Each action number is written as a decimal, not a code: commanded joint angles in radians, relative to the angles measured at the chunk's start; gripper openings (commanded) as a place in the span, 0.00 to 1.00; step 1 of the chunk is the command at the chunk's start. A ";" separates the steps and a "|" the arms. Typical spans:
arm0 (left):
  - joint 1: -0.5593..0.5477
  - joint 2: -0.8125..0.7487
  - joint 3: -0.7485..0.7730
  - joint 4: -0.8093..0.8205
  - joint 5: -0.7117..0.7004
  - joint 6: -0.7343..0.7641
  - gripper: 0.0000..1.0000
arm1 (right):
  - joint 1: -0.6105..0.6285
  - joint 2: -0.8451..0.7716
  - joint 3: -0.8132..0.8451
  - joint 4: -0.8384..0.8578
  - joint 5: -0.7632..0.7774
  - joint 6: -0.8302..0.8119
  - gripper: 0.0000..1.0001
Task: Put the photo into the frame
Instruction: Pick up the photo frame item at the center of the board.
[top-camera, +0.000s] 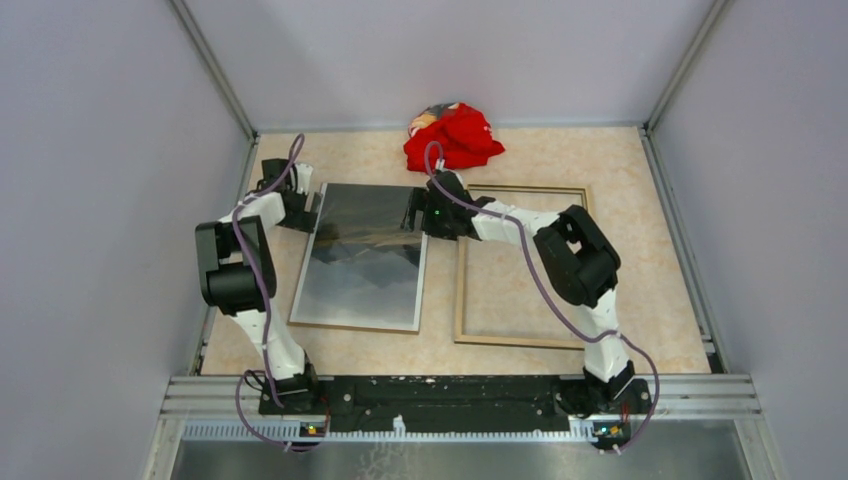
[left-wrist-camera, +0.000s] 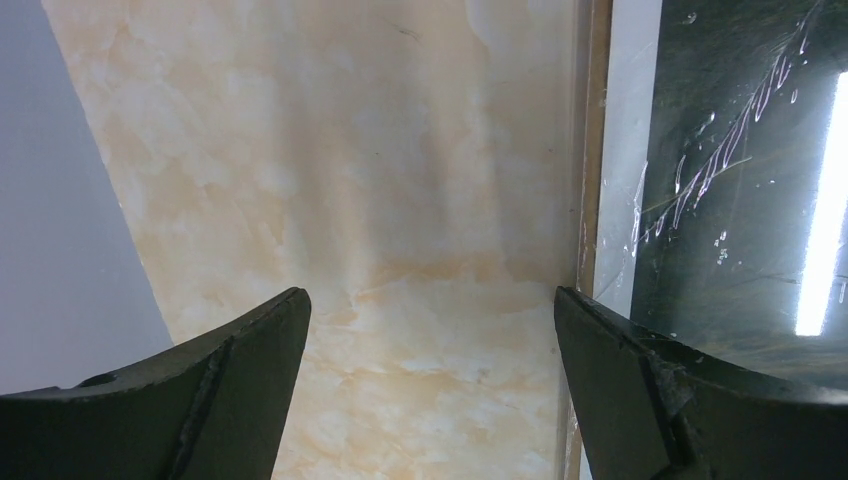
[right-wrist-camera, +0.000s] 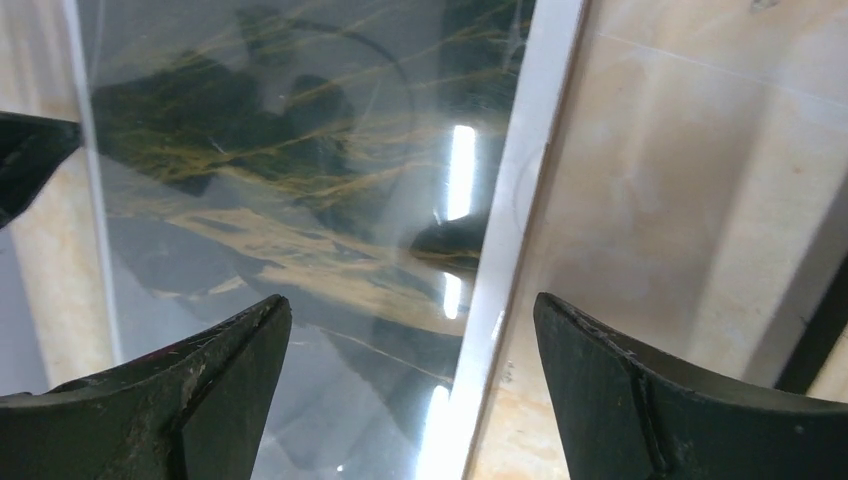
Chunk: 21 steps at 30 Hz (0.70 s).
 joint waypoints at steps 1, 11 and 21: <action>-0.015 0.000 -0.028 -0.029 0.009 -0.018 0.99 | -0.004 0.037 -0.022 0.043 -0.103 0.066 0.90; -0.032 -0.003 -0.033 -0.025 0.009 -0.036 0.95 | -0.008 -0.034 -0.023 0.074 -0.140 0.078 0.87; -0.068 0.018 -0.047 -0.007 -0.044 -0.044 0.96 | -0.008 -0.043 0.028 0.043 -0.174 0.042 0.81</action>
